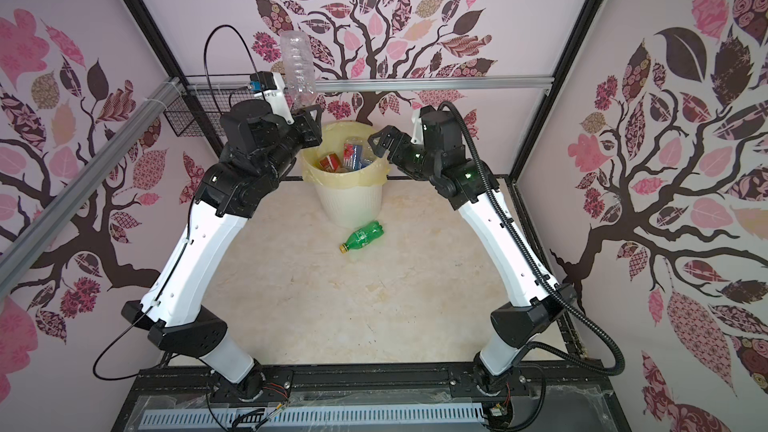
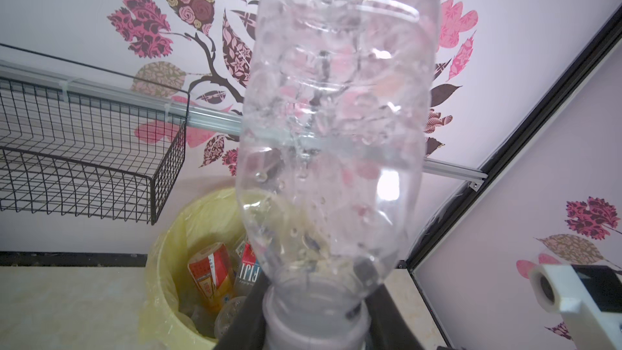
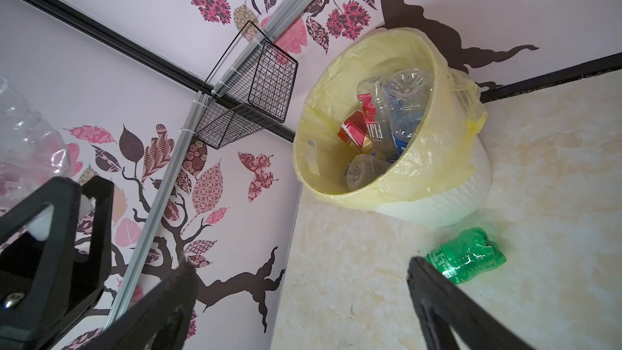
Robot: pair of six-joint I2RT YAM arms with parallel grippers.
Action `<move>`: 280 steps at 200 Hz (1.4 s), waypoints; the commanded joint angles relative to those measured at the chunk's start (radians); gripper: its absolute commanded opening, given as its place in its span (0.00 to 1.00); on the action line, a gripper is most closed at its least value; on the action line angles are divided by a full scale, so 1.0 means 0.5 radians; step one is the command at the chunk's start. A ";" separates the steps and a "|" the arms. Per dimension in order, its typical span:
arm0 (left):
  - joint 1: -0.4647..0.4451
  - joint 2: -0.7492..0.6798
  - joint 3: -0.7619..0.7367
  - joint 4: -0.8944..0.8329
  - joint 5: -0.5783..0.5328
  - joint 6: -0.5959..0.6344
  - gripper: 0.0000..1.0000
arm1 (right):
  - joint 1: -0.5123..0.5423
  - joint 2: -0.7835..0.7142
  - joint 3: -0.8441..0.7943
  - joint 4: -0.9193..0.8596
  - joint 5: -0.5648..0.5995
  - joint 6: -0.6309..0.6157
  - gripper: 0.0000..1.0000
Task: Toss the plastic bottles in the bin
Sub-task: 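Raise the clear bottle over the bin with the left gripper while the right releases, then open the left gripper to drop the clear bottle into the bin, then lower the left gripper onto the green bottle's yellow cap and close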
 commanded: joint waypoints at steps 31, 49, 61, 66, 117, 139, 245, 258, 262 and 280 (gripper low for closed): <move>0.198 0.319 0.022 0.043 0.115 -0.142 0.27 | -0.088 0.093 0.120 -0.065 -0.080 -0.062 1.00; 0.300 0.493 0.089 -0.047 0.246 -0.288 0.48 | -0.115 0.102 0.129 -0.070 -0.115 -0.064 1.00; 0.309 0.528 0.130 -0.098 0.255 -0.310 0.68 | -0.127 0.109 0.148 -0.091 -0.131 -0.078 1.00; 0.308 0.521 0.117 -0.074 0.264 -0.303 0.74 | -0.132 0.112 0.159 -0.107 -0.135 -0.085 1.00; 0.305 0.434 0.112 -0.067 0.303 -0.356 0.97 | -0.150 0.094 0.089 -0.103 -0.156 -0.098 1.00; 0.279 0.354 0.076 -0.066 0.304 -0.346 0.97 | -0.150 0.077 0.020 -0.072 -0.171 -0.064 1.00; 0.249 -0.271 -0.847 -0.038 0.380 -0.373 0.97 | -0.148 -0.065 -0.387 -0.102 -0.015 -0.091 1.00; 0.241 -0.357 -0.987 -0.034 0.396 -0.347 0.97 | -0.147 -0.085 -0.473 -0.102 0.006 -0.110 1.00; 0.238 -0.386 -1.033 -0.030 0.401 -0.331 0.97 | -0.147 -0.092 -0.501 -0.101 0.011 -0.115 1.00; 0.238 -0.503 -1.236 -0.037 0.397 -0.274 0.97 | -0.141 -0.127 -0.629 -0.093 0.003 -0.129 1.00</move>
